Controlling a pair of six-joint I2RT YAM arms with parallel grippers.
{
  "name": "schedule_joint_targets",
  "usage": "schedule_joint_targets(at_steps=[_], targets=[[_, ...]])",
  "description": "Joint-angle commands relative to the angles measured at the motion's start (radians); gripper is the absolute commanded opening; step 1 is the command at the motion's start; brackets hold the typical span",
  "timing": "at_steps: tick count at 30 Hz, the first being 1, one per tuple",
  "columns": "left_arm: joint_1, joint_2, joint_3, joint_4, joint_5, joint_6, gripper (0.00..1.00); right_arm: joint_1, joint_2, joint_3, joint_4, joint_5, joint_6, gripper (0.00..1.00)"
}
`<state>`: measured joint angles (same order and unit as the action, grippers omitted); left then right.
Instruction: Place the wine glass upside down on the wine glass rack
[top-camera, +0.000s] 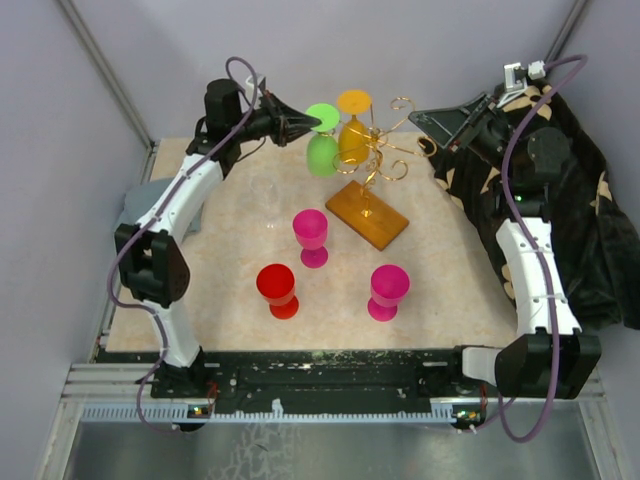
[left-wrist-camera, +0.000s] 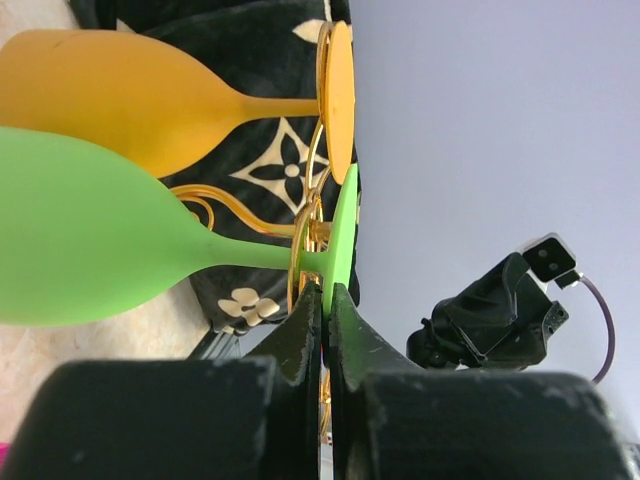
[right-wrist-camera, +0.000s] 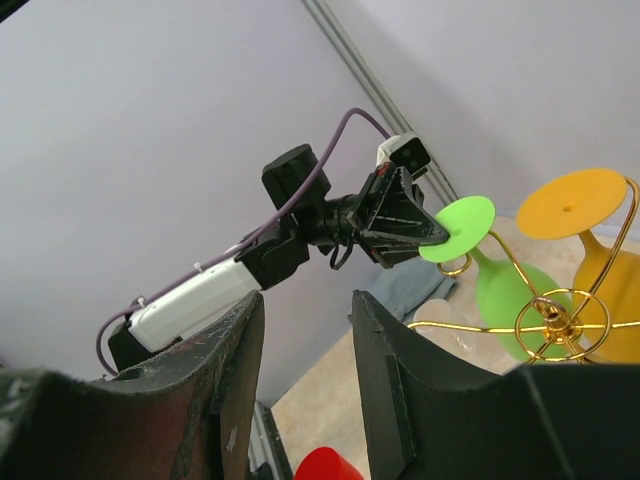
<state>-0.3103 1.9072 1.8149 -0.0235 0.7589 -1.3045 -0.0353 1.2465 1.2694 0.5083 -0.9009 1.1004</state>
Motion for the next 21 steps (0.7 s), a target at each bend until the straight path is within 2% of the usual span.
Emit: schedule_joint_targets(at_steps=[1,16,21], targets=[[0.002,-0.069,-0.027,0.036,-0.005,0.018,0.00,0.000,-0.029,0.002,0.045,0.010,-0.007,0.41],[-0.003,-0.138,-0.157,0.081,0.027,0.033,0.00,0.000,-0.031,-0.015,0.075,0.013,0.018,0.41],[-0.004,-0.143,-0.176,0.088,0.036,0.037,0.16,0.000,-0.035,-0.019,0.072,0.013,0.018,0.41]])
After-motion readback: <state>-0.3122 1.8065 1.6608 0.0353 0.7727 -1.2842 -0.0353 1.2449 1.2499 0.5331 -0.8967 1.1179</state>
